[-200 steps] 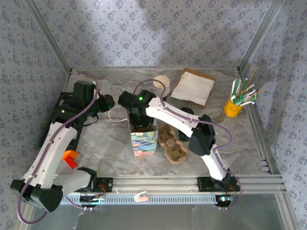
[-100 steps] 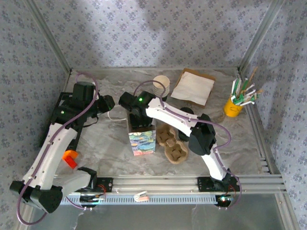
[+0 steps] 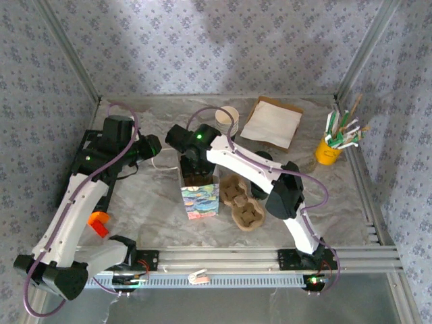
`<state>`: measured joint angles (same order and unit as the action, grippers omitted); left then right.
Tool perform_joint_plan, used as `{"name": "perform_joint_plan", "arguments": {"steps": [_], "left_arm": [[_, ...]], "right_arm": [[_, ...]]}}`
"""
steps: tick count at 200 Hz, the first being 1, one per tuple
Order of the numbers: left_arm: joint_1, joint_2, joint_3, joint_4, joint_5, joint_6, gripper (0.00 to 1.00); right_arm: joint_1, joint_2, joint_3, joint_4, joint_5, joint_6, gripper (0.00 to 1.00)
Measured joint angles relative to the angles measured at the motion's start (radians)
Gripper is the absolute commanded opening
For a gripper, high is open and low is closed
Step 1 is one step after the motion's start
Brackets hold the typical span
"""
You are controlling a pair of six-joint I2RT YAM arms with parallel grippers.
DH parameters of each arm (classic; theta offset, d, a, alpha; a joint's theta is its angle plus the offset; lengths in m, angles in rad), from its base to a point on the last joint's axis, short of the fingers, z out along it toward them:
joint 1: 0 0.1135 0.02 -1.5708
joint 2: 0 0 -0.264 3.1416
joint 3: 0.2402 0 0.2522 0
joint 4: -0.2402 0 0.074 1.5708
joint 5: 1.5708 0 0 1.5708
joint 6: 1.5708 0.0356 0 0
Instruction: Pack the takeout coffee
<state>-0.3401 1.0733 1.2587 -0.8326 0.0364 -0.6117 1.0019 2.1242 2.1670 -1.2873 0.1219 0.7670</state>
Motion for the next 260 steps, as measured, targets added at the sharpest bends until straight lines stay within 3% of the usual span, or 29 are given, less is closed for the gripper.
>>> {"name": "perform_joint_plan", "arguments": {"steps": [159,194,260], "left_arm": [[-0.013,-0.022,0.096,-0.103,-0.004,0.008,0.41],[-0.137,-0.039,0.159,-0.154,-0.054,0.008,0.47],[-0.381,0.02,0.203,-0.219,-0.18,-0.027,0.56]], "right_arm": [[0.029,-0.185,0.174,-0.082,0.082,-0.131,0.63],[0.042,-0.289,0.102,-0.076,0.101,-0.185,0.63],[0.01,-0.559,-0.199,-0.044,0.143,-0.234,0.65]]}}
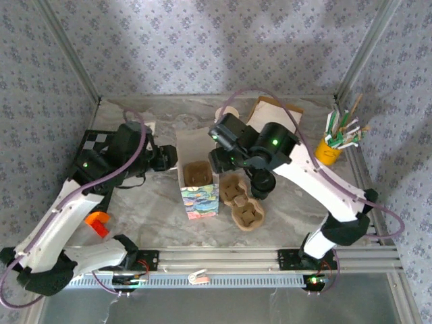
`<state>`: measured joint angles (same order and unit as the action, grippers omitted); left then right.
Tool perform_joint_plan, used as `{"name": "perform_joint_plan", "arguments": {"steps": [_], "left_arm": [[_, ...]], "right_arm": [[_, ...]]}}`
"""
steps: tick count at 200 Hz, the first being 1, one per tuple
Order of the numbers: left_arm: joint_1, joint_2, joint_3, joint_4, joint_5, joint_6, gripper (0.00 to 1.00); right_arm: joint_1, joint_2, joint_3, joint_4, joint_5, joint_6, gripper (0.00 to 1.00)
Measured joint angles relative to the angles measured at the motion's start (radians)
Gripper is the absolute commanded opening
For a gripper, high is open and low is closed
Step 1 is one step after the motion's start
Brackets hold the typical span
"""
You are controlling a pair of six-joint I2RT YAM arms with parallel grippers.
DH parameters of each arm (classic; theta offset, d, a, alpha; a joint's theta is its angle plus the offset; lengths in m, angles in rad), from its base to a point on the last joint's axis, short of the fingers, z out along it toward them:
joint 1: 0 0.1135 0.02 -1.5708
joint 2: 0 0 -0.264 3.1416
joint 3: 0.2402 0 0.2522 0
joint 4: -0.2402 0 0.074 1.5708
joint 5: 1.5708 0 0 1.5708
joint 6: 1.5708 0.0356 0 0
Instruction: Pack the takeout coffee
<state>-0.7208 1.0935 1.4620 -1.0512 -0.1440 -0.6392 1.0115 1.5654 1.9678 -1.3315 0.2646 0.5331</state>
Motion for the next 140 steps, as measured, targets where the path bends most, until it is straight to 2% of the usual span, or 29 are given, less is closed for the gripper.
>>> {"name": "perform_joint_plan", "arguments": {"steps": [30,77,101,140], "left_arm": [[-0.039,0.078,0.008,-0.001,-0.026,-0.006,0.59],[-0.041,0.182,0.008,-0.001,-0.057,-0.006,0.6],[-0.04,0.2,0.008,-0.001,-0.077,-0.005,0.56],[-0.036,0.206,0.003,0.0,-0.104,-0.004,0.41]], "right_arm": [[-0.059,-0.081,-0.119,0.014,0.0,0.0,0.66],[-0.13,-0.149,-0.239,0.045,-0.041,0.0,0.66],[-0.143,-0.162,-0.264,0.06,-0.057,0.0,0.67],[-0.15,-0.166,-0.277,0.079,-0.079,0.0,0.66]]}}
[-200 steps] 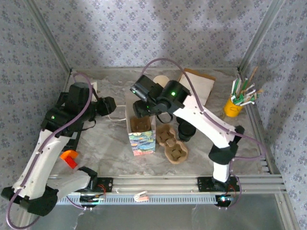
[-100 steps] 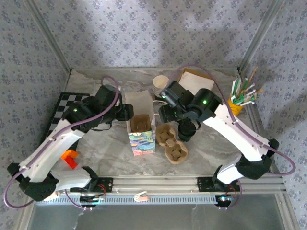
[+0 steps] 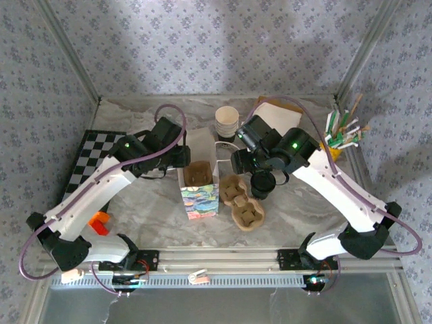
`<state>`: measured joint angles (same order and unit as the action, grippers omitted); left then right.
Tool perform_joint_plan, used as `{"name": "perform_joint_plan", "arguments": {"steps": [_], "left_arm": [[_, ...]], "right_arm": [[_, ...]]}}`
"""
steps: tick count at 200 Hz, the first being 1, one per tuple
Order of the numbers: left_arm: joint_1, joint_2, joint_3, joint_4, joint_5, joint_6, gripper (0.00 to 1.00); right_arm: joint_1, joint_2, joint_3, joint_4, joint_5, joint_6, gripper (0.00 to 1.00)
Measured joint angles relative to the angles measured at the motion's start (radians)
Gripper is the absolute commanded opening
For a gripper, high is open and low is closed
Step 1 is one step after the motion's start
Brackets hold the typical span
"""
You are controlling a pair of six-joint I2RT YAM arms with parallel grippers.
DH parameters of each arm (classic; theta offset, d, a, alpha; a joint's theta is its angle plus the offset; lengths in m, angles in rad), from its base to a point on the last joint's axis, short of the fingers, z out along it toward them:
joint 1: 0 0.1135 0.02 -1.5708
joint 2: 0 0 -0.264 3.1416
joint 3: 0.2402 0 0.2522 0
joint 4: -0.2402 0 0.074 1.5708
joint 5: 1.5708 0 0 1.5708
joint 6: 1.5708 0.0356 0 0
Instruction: Pack the takeout coffee
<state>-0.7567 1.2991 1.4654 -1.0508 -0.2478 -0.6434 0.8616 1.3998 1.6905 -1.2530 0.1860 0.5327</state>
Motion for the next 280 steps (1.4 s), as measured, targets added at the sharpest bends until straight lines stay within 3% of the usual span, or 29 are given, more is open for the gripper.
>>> {"name": "perform_joint_plan", "arguments": {"steps": [38,106,183,210,225,258,280], "left_arm": [[0.027,0.0,-0.029,0.008,-0.008,-0.007,0.28],[0.065,0.0,-0.046,0.05,-0.008,-0.006,0.14],[0.122,-0.013,-0.067,0.089,-0.027,-0.049,0.03],[0.143,-0.042,-0.097,0.111,-0.03,-0.07,0.03],[0.148,-0.049,-0.101,0.114,-0.03,-0.081,0.15],[0.153,-0.057,-0.109,0.132,-0.003,-0.086,0.32],[0.153,-0.057,-0.108,0.129,0.017,-0.073,0.37]], "right_arm": [[-0.005,-0.002,-0.005,0.01,-0.01,0.0,0.67],[-0.043,-0.002,-0.007,0.015,-0.019,-0.003,0.67],[-0.194,-0.021,-0.109,-0.002,-0.041,0.0,0.69],[-0.25,-0.039,-0.207,0.004,-0.074,-0.003,0.74],[-0.26,-0.039,-0.253,0.013,-0.085,-0.01,0.8],[-0.262,-0.022,-0.309,0.017,-0.096,0.005,0.82],[-0.262,-0.008,-0.335,0.037,-0.095,0.056,0.84]]}}
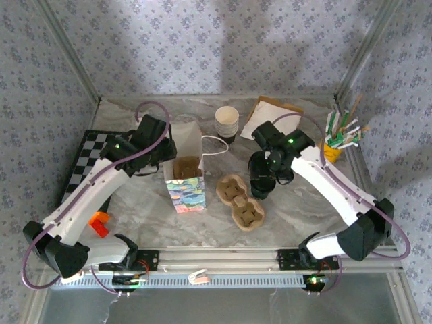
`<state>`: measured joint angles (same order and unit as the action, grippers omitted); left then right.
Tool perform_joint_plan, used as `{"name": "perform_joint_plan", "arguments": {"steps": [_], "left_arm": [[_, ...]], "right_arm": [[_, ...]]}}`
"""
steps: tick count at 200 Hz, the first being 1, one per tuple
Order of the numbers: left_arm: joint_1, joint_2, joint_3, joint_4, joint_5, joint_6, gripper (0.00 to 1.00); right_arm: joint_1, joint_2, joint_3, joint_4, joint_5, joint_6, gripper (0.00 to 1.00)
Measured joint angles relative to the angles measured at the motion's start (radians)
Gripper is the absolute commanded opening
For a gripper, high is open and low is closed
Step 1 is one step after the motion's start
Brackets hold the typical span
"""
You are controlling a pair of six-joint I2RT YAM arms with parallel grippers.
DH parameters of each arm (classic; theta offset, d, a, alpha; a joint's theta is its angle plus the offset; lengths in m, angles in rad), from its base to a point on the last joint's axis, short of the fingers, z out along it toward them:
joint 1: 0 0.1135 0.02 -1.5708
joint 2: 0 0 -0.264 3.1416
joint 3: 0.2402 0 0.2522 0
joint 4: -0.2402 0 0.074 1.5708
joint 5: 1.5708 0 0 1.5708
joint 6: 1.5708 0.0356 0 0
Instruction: Pack the takeout coffee
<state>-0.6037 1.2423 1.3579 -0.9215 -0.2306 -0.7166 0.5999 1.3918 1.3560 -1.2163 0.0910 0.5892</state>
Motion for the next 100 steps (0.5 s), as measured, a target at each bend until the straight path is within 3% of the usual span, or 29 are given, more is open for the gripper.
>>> {"name": "perform_joint_plan", "arguments": {"steps": [52,100], "left_arm": [[0.0,-0.032,0.002,-0.019,0.011,0.021,0.44],[0.0,-0.076,0.003,-0.051,0.023,0.053,0.46]], "right_arm": [[0.0,0.019,-0.051,0.063,-0.027,0.104,0.89],[-0.003,0.061,-0.059,0.061,-0.028,0.15,0.85]]}}
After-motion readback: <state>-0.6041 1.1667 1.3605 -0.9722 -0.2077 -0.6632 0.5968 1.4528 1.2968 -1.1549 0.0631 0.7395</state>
